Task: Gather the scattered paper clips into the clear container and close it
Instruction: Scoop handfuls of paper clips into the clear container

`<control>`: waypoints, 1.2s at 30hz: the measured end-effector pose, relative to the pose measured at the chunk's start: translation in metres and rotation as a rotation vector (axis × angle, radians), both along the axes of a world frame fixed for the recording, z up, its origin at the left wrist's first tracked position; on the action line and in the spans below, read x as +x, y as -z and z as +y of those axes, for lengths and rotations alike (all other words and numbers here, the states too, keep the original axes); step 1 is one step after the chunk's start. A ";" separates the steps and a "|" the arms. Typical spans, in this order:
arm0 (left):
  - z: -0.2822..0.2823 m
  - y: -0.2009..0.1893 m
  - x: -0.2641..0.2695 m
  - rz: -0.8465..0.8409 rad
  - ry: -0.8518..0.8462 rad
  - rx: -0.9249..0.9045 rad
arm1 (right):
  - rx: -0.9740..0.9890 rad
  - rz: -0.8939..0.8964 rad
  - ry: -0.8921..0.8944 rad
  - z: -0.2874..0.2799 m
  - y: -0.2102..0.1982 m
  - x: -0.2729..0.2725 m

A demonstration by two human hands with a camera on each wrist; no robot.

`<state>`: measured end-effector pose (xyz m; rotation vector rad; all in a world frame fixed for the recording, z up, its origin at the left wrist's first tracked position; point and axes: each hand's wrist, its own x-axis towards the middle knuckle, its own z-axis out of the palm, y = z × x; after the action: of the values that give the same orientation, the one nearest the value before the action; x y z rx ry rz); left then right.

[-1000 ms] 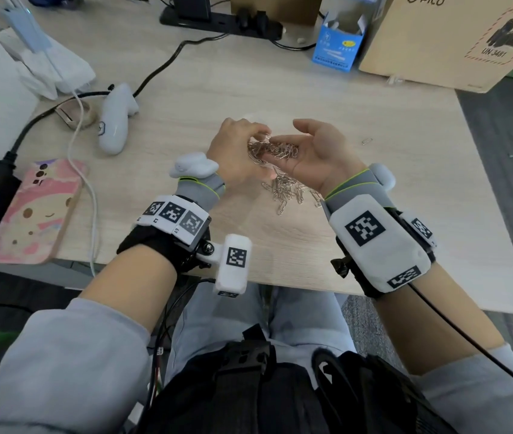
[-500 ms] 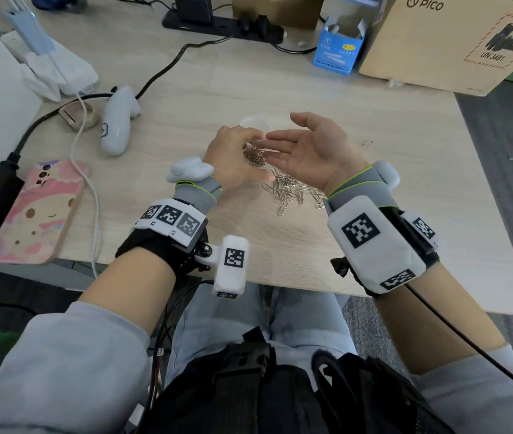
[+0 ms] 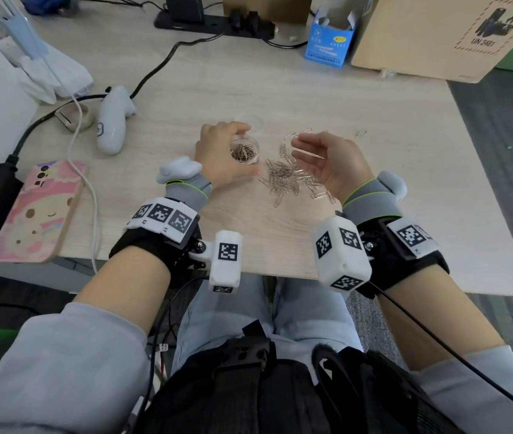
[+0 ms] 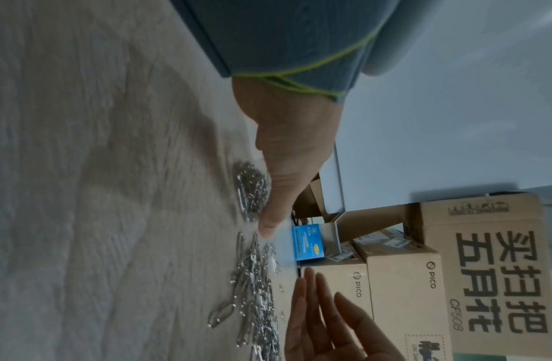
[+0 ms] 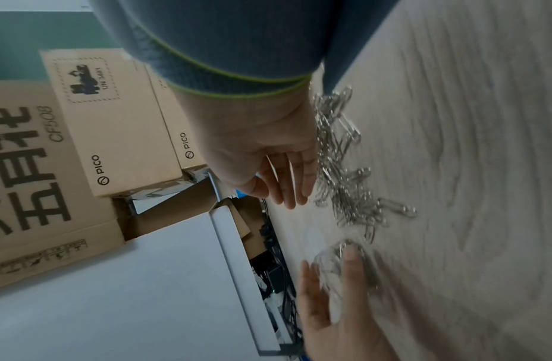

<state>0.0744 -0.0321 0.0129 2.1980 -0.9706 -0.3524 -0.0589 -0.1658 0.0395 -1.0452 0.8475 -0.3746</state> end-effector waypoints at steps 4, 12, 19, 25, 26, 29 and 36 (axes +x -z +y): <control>-0.007 -0.011 -0.006 -0.142 0.039 -0.067 | -0.207 0.081 0.145 -0.012 0.008 -0.018; -0.013 -0.019 -0.030 0.017 0.303 0.085 | -0.594 0.427 0.140 -0.035 0.028 -0.059; -0.014 -0.004 -0.046 -0.110 0.188 0.241 | -0.885 0.668 -0.101 -0.029 0.041 -0.071; -0.036 0.005 -0.064 -0.061 0.116 0.115 | -0.889 0.521 -0.110 -0.019 0.041 -0.061; -0.040 0.005 -0.067 -0.064 0.119 0.104 | -0.896 0.514 -0.116 -0.019 0.042 -0.059; -0.049 0.001 -0.068 -0.109 0.141 0.065 | -0.874 0.427 -0.070 -0.020 0.042 -0.060; -0.062 -0.001 -0.060 -0.216 0.336 0.221 | -0.393 0.131 0.201 -0.034 0.045 -0.068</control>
<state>0.0142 -0.0942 0.0138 2.3024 -1.4897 -0.3971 -0.1271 -0.1994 -0.0059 -1.3620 1.0257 -0.6673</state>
